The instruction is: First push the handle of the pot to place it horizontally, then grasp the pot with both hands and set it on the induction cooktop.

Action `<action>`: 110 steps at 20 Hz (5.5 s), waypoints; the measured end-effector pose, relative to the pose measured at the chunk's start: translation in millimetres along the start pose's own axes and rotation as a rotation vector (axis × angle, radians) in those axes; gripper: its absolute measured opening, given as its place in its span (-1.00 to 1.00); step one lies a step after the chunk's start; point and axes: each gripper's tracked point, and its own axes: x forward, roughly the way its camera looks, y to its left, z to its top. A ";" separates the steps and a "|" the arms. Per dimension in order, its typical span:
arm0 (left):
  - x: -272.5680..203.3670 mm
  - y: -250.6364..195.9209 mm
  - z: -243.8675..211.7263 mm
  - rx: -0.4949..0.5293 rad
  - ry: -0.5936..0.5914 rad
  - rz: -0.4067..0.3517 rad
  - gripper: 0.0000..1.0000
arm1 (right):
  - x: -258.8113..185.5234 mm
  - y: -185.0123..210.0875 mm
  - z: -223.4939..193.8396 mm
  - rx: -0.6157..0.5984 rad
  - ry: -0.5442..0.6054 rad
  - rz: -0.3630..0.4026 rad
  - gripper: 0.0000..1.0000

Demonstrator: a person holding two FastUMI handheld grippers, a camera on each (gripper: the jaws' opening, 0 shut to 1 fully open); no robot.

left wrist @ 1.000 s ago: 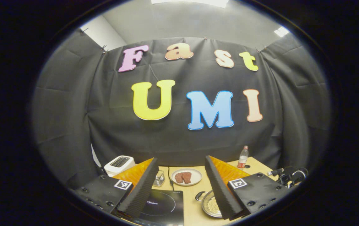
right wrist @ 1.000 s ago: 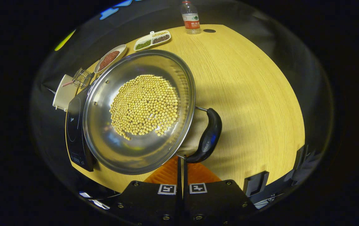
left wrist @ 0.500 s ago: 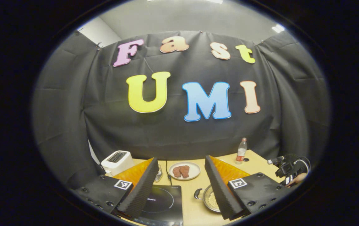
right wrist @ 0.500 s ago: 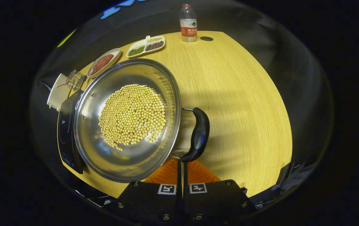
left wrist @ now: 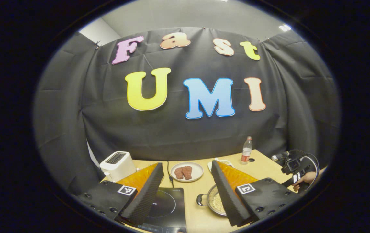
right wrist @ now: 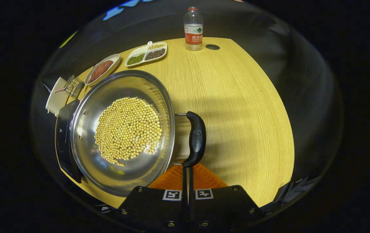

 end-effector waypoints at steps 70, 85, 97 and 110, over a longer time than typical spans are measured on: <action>161.0 -74.7 -315.6 -0.014 0.747 -0.243 0.25 | 35.2 11.4 41.1 0.082 -0.182 0.056 0.14; 133.9 -47.3 -257.3 -0.015 0.695 -0.230 0.25 | -24.0 34.3 40.6 0.075 -0.241 0.066 0.13; 106.0 24.5 -226.0 -0.027 0.669 -0.193 0.32 | -56.2 101.6 33.3 0.046 -0.273 0.090 0.12; 85.2 134.8 -232.3 -0.057 0.696 -0.119 0.32 | -53.6 205.8 22.9 -0.013 -0.258 0.134 0.12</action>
